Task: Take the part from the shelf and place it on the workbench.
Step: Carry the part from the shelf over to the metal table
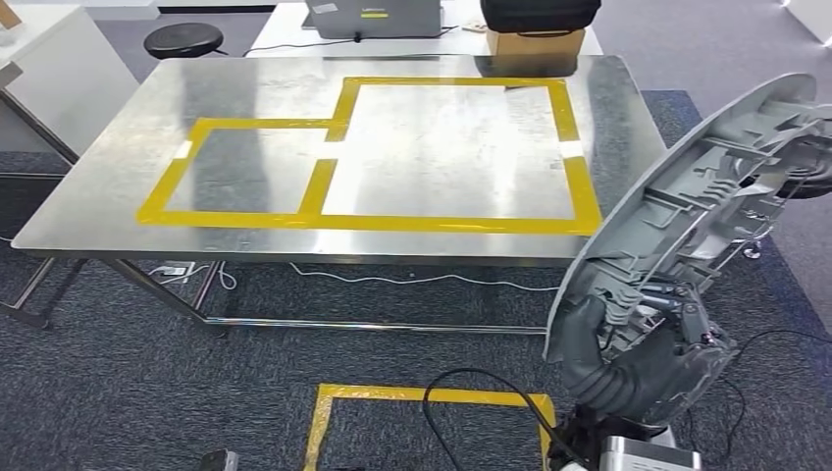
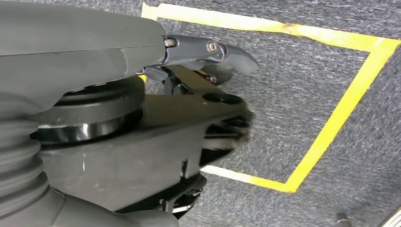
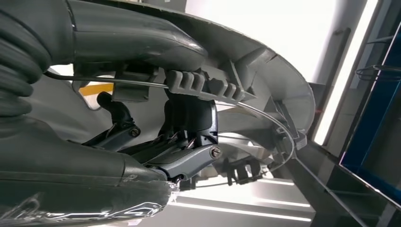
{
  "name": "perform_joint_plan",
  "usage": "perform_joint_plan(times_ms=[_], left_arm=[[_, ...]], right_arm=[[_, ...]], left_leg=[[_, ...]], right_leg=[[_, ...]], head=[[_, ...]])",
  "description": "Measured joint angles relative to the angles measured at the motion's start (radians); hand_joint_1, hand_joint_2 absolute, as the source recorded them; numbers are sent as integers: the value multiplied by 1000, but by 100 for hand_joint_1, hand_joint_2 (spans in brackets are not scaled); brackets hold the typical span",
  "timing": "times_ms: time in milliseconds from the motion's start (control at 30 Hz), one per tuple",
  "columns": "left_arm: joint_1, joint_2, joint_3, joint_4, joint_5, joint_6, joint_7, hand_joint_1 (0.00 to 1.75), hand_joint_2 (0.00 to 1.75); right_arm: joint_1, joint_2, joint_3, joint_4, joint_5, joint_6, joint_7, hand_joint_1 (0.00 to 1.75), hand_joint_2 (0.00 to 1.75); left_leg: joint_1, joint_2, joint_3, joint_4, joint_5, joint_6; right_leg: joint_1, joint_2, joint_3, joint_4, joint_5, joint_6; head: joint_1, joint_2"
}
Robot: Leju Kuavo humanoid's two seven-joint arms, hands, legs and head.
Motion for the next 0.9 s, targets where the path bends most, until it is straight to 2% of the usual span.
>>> perform_joint_plan(times_ms=[33, 100, 200, 233, 267, 300, 367, 400, 433, 467, 533, 567, 600, 633, 700, 767, 800, 867, 900], left_arm=[[-1, 0, 0, 0, 0, 0, 0, 0, 175], [-2, -1, 0, 0, 0, 0, 0, 0, 175], [-1, -2, 0, 0, 0, 1, 0, 0, 175], [0, -2, 0, 0, 0, 1, 0, 0, 175], [0, -2, 1, 0, -1, 1, 0, 0, 175], [-1, -2, 1, 0, -1, 1, 0, 0, 175], [-1, -2, 1, 0, -1, 1, 0, 0, 175], [0, -2, 1, 0, -1, 1, 0, 0, 175], [0, -2, 1, 0, -1, 1, 0, 0, 175], [0, -2, 1, 0, -1, 1, 0, 0, 175], [1, -3, 1, 0, -2, 2, 0, 0, 175], [0, -3, 1, 0, -4, 2, 0, 0, 175], [0, -3, 1, 0, -5, 3, 0, 0, 175], [0, -3, 1, 0, -7, 4, 0, 0, 175], [0, -3, 1, 0, -9, 5, 0, 0, 175], [-1, -4, 1, 0, -11, 5, 0, 0, 175], [-1, -4, 1, 0, -11, 5, 0, 0, 175], [0, -4, 1, 0, -11, 5, 0, 0, 175], [0, -4, 1, 0, -11, 5, 0, 0, 175]], right_arm=[[0, 0, 0, 0, 0, 0, 0, 175, 175], [0, 0, 0, 0, 0, 0, 0, 175, 175], [-1, 0, 0, 0, 0, 0, -1, 175, 175], [-1, 0, 0, 0, 0, 0, -1, 175, 175], [-2, -1, 0, 0, 0, 0, -1, 175, 175], [-2, -1, 0, 0, 0, 0, -1, 175, 175], [-2, -2, 0, 1, -1, 1, -1, 175, 175], [-2, -2, -1, 2, -1, 1, -1, 175, 175], [-2, -2, -1, 2, -1, 1, -1, 175, 175], [-3, -2, -1, 2, -1, 1, -1, 175, 175], [-3, -2, 0, 2, -1, 1, -1, 175, 175], [-4, -2, 0, 2, -1, 1, -1, 175, 175], [-4, -2, 0, 2, -1, 1, -1, 175, 175], [-5, -2, 0, 3, -1, 1, -1, 175, 175], [-5, -2, 1, 3, -1, 1, -1, 175, 175], [-6, -2, 1, 3, -1, 1, -2, 175, 175], [-6, -2, 2, 3, -1, 1, -2, 175, 175], [-7, -2, 2, 3, -1, 1, -2, 175, 175], [-7, -2, 2, 3, -1, 1, -2, 175, 175]], left_leg=[[0, 0, 36, -68, 25, 2], [-2, 0, 81, -157, 43, 9], [-2, -1, 88, -177, 39, 26], [0, -1, 89, -179, 39, 33], [2, -1, 91, -181, 39, 38], [3, -1, 93, -182, 39, 43], [1, 0, 95, -182, 36, 49], [1, 0, 96, -182, 35, 51], [0, -1, 98, -182, 33, 51], [0, -2, 102, -182, 31, 51], [-1, -5, 112, -182, 25, 46], [-3, -6, 115, -180, 22, 41], [-6, -6, 116, -178, 20, 37], [-7, -6, 116, -178, 20, 32], [-7, -5, 116, -181, 20, 23], [-5, -3, 104, -154, 0, 11], [-4, -2, 84, -114, -25, 5], [-2, -1, 19, 14, -83, -2], [-1, -1, -10, 70, -101, -5]], right_leg=[[2, 1, 1, 1, -2, 3], [6, 2, 0, 1, -5, 12], [6, 2, 1, -6, -6, 29], [6, 0, -3, 3, -14, 35], [6, -1, -16, 31, -31, 38], [6, -3, -41, 82, -58, 41], [7, -4, -110, 219, -116, 44], [7, -4, -137, 268, -127, 45], [7, -4, -148, 280, -118, 45], [7, -4, -137, 250, -89, 44], [6, -6, -76, 116, -15, 41], [7, -7, -47, 55, 8, 38], [7, -7, -29, 18, 18, 35], [8, -5, -23, 4, 18, 30], [8, -3, -23, 0, 20, 19], [5, -3, -21, -4, 22, 7], [3, -4, -20, -6, 23, 2], [3, -6, -20, -6, 23, -3], [3, -5, -20, -6, 23, -3]], head=[[0, 0], [-1, 0], [0, 0], [2, 0], [5, 0], [7, 0], [12, 0], [13, 0], [14, 0], [14, 0], [15, 0], [15, 0], [15, 0], [14, 0], [13, 0], [10, 0], [8, 0], [4, 0], [4, 0]])
